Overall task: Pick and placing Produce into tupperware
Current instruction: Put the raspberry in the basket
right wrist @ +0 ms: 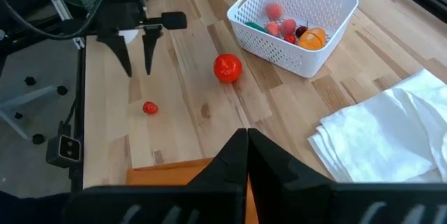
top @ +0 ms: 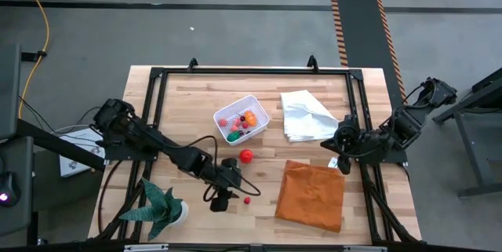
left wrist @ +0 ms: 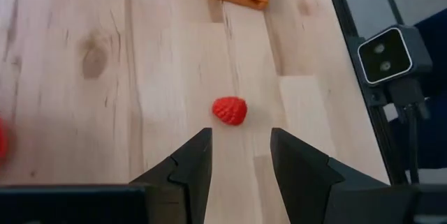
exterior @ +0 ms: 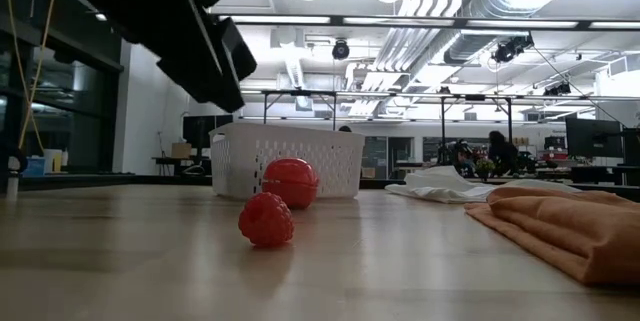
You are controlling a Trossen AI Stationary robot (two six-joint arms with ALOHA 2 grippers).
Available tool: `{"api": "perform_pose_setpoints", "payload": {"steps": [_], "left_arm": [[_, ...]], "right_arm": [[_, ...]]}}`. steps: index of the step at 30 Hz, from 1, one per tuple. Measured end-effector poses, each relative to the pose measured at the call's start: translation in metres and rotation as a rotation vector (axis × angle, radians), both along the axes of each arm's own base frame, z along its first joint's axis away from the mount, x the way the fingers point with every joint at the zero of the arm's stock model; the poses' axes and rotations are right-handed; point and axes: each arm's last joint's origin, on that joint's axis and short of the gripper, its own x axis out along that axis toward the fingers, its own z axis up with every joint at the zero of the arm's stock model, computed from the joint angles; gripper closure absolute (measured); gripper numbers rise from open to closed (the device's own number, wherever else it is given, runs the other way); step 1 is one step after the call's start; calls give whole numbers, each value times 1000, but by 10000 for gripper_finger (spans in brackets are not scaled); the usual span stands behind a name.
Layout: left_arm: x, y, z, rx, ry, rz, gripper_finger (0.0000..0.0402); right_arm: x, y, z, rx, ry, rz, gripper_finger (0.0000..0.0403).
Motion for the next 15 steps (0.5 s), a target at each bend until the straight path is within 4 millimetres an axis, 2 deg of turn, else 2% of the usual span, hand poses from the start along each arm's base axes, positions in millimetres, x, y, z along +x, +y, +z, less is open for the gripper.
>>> {"api": "perform_pose_setpoints", "payload": {"steps": [15], "left_arm": [[10, -6, -8, -27, -62, 12, 268]], "right_arm": [[0, 0, 0, -1, 1, 0, 403]]}}
